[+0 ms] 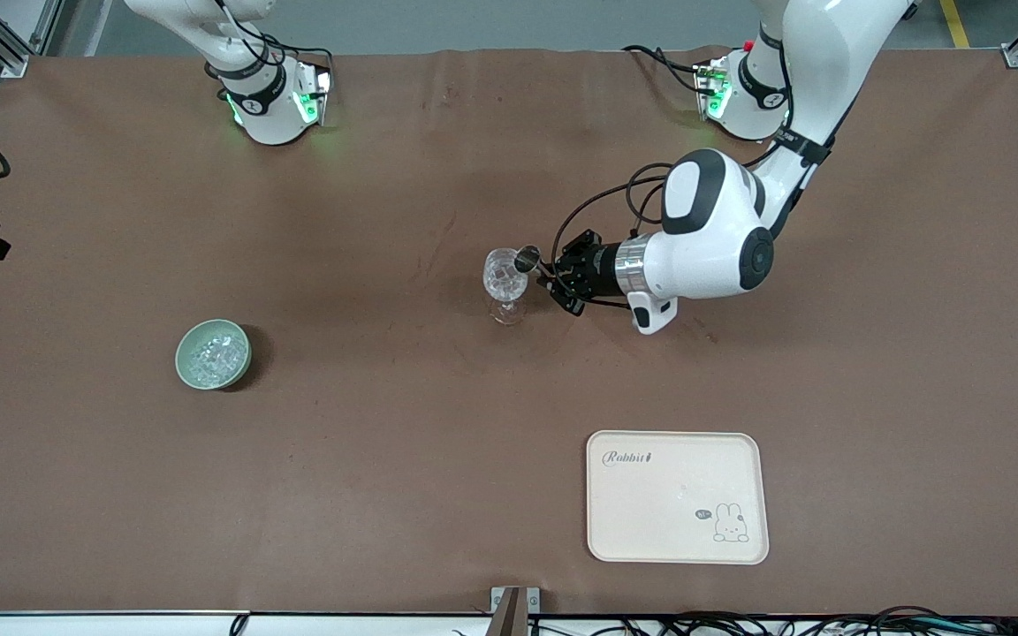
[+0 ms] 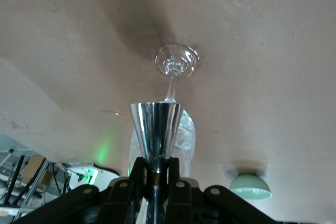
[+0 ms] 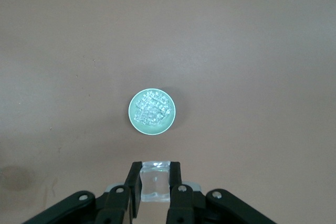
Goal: Pour wine and add ice with both arms
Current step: 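Tilt the jigger over the wine glass rim with the left gripper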
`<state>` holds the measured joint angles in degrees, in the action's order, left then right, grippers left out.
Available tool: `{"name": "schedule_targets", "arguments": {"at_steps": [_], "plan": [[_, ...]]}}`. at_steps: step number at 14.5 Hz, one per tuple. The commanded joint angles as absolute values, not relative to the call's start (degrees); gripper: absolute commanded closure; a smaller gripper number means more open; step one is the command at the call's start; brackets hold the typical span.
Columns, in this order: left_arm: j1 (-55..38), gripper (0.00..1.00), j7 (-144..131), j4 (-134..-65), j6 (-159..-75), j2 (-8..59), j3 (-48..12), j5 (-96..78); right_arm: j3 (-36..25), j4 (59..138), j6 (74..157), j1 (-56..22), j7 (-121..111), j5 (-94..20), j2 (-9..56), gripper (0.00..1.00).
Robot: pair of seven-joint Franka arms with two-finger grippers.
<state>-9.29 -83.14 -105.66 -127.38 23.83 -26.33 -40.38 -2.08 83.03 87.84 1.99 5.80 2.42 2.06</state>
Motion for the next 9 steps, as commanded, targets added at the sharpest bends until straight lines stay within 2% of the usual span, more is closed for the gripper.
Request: {"name": "schedule_targets", "arguments": {"at_steps": [1, 9], "plan": [[-10.19, 1.00, -87.62, -105.82, -127.97, 22.33, -26.28, -35.78, -1.85, 83.32, 87.54, 2.20, 5.54, 2.20, 1.67, 0.99], [-12.13, 1.00, -92.36, -104.42, -128.06, 22.59, -26.28, -31.03, -1.93, 83.32, 87.54, 2.20, 5.62, 2.20, 1.67, 0.99]]}}
